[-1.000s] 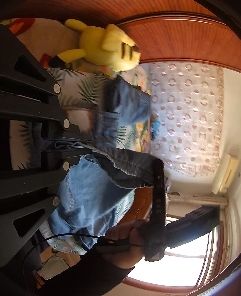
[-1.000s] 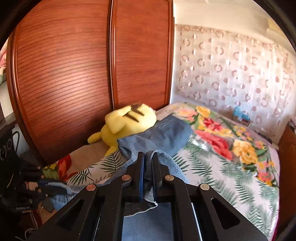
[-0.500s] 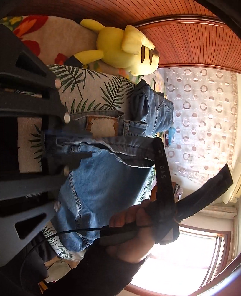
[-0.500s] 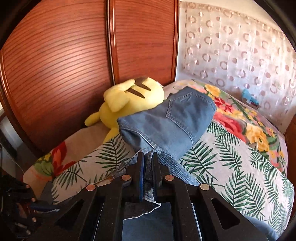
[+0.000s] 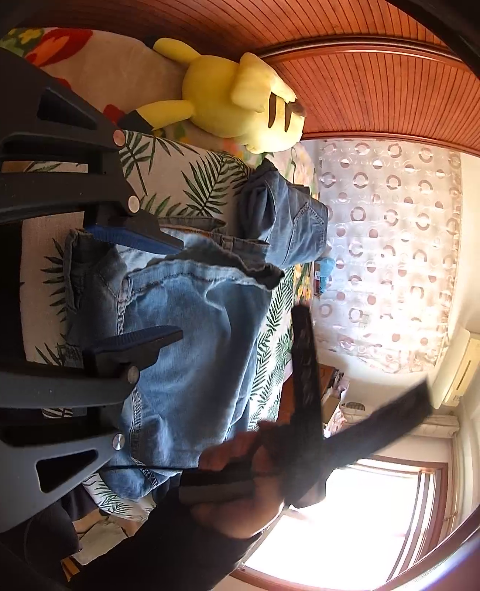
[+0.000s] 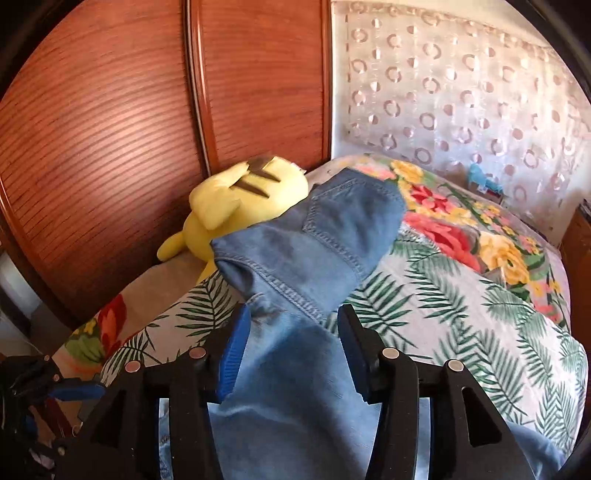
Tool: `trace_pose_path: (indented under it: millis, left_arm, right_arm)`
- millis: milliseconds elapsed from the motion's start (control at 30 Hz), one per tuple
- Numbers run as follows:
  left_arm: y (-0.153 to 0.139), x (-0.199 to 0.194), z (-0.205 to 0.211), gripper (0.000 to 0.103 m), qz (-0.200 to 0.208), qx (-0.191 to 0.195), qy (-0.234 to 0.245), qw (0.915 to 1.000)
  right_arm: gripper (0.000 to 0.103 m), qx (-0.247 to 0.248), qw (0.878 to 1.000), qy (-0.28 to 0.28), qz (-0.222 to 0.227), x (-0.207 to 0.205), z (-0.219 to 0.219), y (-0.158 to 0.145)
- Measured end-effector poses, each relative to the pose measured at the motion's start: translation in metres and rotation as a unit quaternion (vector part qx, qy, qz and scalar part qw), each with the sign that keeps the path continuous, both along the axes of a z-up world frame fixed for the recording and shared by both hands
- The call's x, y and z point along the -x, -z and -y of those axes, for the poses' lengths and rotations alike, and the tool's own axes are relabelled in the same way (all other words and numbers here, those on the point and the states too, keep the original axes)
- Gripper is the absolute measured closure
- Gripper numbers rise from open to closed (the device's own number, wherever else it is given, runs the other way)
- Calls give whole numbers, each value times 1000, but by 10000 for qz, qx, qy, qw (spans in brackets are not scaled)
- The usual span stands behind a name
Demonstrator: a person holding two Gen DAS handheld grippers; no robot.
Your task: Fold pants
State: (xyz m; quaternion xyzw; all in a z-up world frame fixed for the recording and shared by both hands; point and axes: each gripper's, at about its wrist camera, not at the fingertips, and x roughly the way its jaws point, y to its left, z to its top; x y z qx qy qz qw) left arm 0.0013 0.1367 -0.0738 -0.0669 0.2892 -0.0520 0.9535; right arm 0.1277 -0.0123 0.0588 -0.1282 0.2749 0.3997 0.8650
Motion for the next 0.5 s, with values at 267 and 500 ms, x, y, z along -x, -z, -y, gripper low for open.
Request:
trace_pose_path:
  millis: [267,500]
  left_arm:
    - [16,-16,2,62,-232,40,-33,9997]
    - [34,-30,4,62,-540,-30,-135,9984]
  right_arm:
    - [51,133,9979,639,2,20,108,44]
    - [51,125,9892,1384,-466,24,190,95]
